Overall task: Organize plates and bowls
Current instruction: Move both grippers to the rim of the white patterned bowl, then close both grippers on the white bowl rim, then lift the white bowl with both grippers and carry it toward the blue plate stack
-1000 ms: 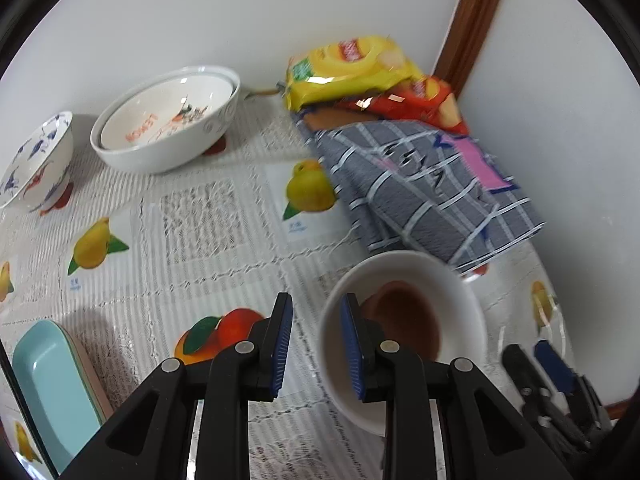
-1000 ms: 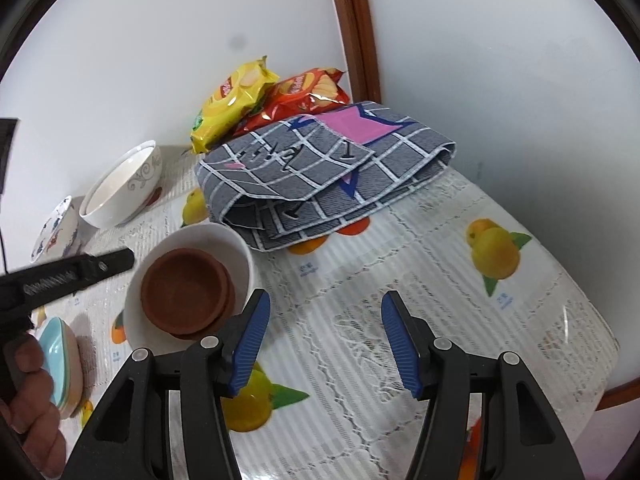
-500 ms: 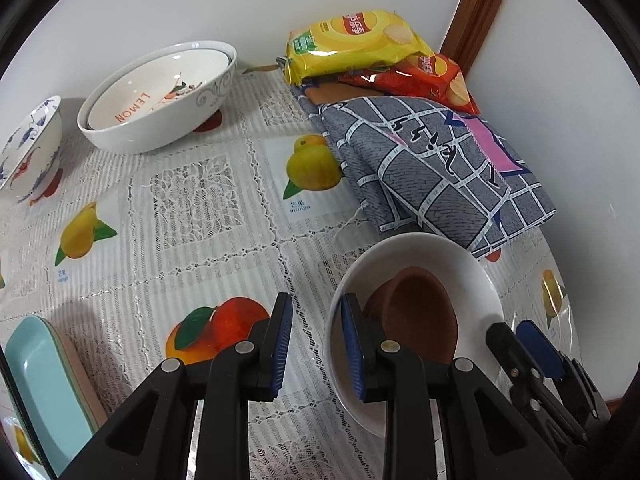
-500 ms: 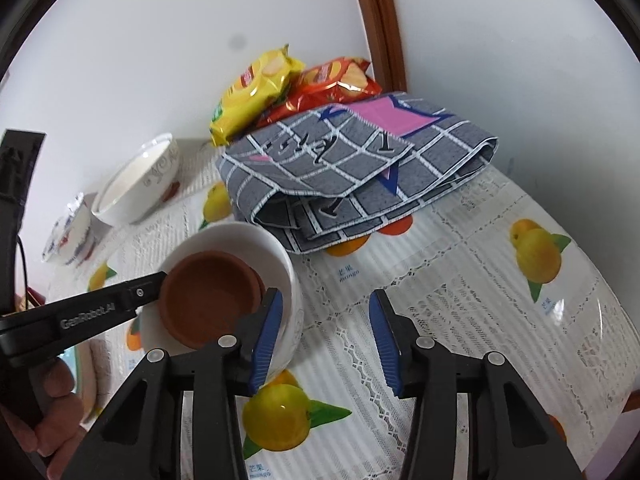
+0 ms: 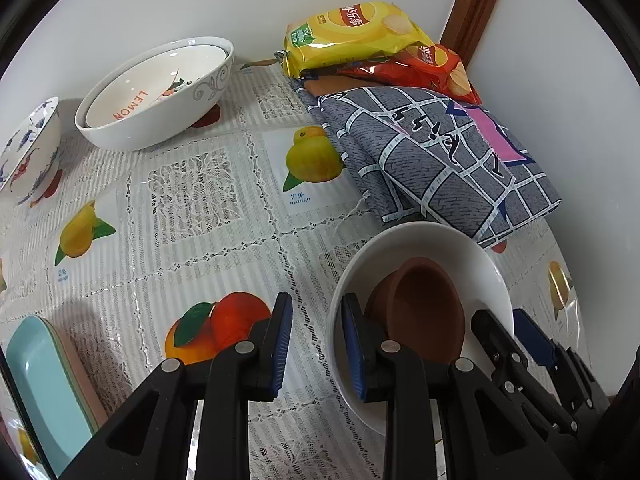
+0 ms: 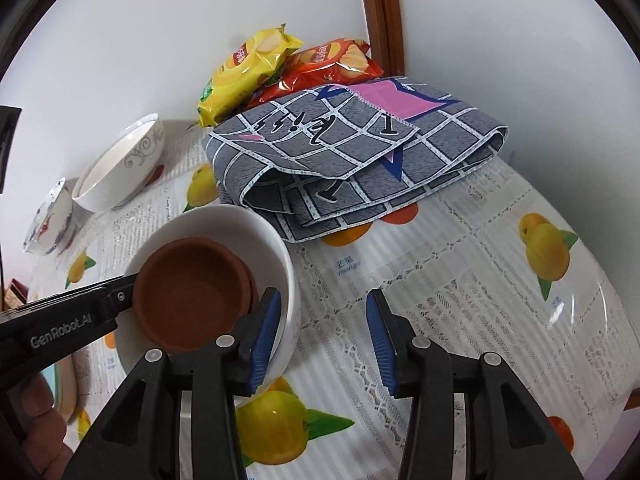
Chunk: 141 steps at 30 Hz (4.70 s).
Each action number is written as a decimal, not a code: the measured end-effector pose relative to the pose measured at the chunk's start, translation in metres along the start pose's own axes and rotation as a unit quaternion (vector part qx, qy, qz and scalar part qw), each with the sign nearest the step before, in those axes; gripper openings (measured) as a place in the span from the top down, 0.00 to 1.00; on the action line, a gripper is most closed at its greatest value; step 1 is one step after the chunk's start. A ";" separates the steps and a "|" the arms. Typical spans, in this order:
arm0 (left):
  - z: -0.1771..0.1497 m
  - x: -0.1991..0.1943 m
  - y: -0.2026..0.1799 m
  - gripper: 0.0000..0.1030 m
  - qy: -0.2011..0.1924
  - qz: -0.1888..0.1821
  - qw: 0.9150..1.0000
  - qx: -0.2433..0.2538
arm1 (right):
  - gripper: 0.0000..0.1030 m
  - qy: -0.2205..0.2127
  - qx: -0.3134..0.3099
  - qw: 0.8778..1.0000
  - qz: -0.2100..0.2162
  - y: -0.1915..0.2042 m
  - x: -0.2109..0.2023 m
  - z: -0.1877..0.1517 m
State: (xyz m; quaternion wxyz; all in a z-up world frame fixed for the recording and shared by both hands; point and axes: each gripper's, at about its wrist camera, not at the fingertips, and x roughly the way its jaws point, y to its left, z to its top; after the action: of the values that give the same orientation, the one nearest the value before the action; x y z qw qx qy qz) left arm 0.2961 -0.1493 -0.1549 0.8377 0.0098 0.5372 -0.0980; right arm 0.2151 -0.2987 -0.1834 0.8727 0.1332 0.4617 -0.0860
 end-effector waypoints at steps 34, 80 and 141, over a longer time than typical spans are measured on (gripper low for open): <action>-0.009 0.010 -0.008 0.91 -0.006 0.002 1.000 0.017 | 0.57 0.036 -0.005 0.999 -0.006 0.003 0.017 0.006; -0.009 0.015 -0.010 0.93 -0.001 0.001 1.000 0.026 | 0.88 0.045 0.024 0.998 0.037 0.009 0.015 0.005; -0.023 -0.040 0.043 0.91 -0.033 0.002 0.999 -0.010 | 0.89 0.025 0.042 0.994 0.102 0.044 -0.023 -0.001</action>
State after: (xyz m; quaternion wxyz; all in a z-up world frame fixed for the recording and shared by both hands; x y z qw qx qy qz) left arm 0.2663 -0.0983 -0.1323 0.8551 -0.0009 0.5103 -0.0916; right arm 0.2137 -0.2562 -0.1585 0.8587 0.2183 0.4634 -0.0130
